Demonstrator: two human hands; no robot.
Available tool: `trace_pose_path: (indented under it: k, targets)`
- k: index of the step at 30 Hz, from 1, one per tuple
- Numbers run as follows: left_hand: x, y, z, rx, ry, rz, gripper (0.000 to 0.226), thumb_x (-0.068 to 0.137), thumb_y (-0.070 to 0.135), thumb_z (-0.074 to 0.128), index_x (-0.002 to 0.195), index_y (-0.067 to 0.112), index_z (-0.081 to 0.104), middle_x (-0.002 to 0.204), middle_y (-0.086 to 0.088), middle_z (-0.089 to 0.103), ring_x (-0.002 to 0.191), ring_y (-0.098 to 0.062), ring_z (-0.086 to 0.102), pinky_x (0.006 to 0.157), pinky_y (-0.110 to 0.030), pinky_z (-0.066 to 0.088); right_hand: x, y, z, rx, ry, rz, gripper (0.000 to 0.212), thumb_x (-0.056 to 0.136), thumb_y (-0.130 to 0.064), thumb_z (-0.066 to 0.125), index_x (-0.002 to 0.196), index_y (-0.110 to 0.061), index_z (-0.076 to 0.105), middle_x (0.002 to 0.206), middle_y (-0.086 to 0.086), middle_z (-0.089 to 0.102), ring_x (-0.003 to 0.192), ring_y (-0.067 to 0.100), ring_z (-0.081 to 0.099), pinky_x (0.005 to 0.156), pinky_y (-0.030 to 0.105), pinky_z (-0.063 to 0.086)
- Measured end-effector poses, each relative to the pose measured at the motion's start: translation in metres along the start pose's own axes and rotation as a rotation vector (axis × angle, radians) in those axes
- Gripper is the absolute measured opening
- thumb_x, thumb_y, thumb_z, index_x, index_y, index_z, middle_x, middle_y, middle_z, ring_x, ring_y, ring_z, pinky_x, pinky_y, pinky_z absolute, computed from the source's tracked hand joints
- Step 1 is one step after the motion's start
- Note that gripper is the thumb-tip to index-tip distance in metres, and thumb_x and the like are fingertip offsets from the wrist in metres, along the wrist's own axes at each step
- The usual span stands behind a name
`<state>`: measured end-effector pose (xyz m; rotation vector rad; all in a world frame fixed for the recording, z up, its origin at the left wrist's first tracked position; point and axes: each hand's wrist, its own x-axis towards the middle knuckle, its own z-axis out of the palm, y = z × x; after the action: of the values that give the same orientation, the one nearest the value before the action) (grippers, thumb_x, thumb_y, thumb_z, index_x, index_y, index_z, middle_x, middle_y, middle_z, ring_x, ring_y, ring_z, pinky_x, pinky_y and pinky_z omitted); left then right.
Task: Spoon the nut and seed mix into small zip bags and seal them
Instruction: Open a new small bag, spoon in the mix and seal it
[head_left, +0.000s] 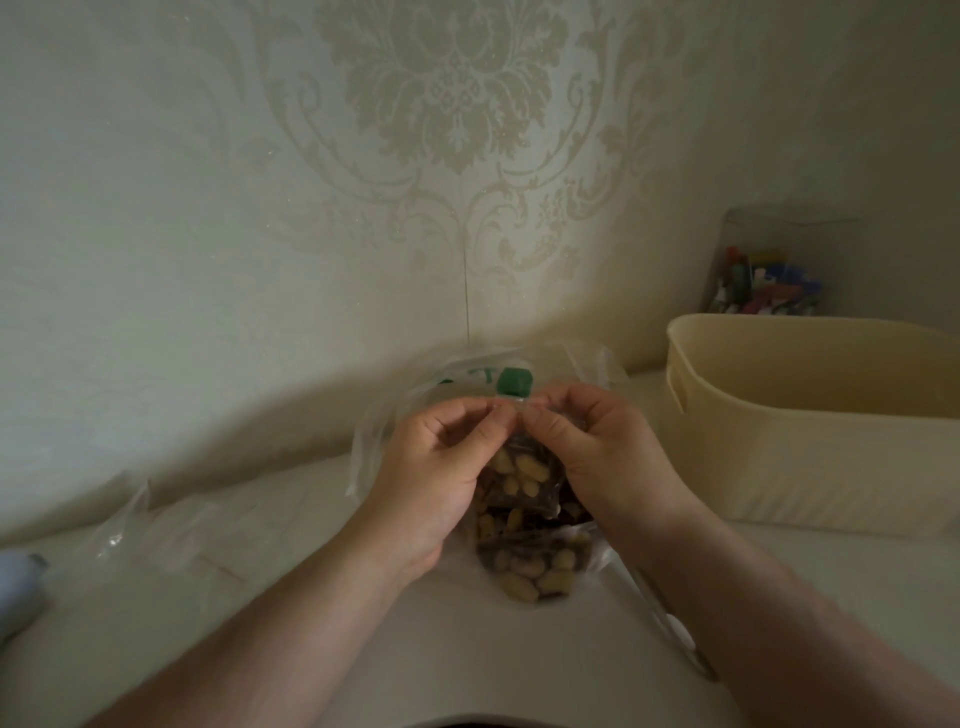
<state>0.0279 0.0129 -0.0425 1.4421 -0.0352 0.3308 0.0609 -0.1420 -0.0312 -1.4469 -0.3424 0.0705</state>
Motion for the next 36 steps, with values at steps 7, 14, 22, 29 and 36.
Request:
trace_pose_path:
  k: [7,14,22,29,36]
  targets:
    - [0.0051,0.0029,-0.0059,0.025,0.125,0.018,0.014,0.094,0.014,0.074,0.084,0.02,0.082,0.091,-0.008,0.08,0.088,-0.024,0.075,0.095,-0.056,0.06,0.0032,0.0008,-0.0011,0.018,0.045,0.032,0.011,0.091,-0.017,0.077,0.091,-0.007,0.074,0.086,0.014,0.078,0.078,0.029,0.077,0.071,0.037,0.064]
    - [0.0088,0.0017,-0.0082,0.023,0.139,-0.017,0.012,0.097,0.014,0.071,0.09,0.006,0.077,0.095,-0.021,0.076,0.087,-0.029,0.07,0.094,-0.06,0.056,0.005,0.0033,-0.0028,-0.05,0.026,0.022,0.015,0.092,-0.016,0.078,0.078,-0.013,0.072,0.085,0.018,0.077,0.079,0.032,0.073,0.085,0.053,0.063]
    - [0.0061,0.0051,-0.0097,0.028,0.024,-0.047,0.02,0.092,0.027,0.071,0.101,0.013,0.08,0.07,-0.014,0.072,0.053,-0.022,0.061,0.049,-0.029,0.052,0.0032,0.0049,-0.0065,-0.03,-0.12,0.084,0.042,0.088,-0.048,0.078,0.111,-0.013,0.077,0.109,0.016,0.077,0.107,0.037,0.074,0.099,0.059,0.057]
    - [0.005,0.0066,-0.009,-0.03,0.061,-0.107,0.02,0.097,0.013,0.07,0.097,-0.006,0.071,0.058,-0.02,0.051,0.038,-0.027,0.058,0.039,-0.027,0.047,0.0034,0.0064,-0.0042,-0.241,0.029,0.008,0.02,0.092,-0.03,0.078,0.077,-0.016,0.077,0.075,0.014,0.075,0.066,0.02,0.065,0.07,0.041,0.058]
    - [0.0029,0.0085,-0.0085,0.044,0.023,-0.001,0.014,0.098,0.021,0.069,0.095,0.012,0.08,0.07,-0.033,0.061,0.049,-0.029,0.059,0.043,-0.029,0.05,0.0008,0.0014,-0.0084,-0.215,-0.054,0.0,0.028,0.079,-0.05,0.078,0.089,-0.024,0.081,0.088,0.01,0.078,0.088,0.032,0.075,0.087,0.054,0.063]
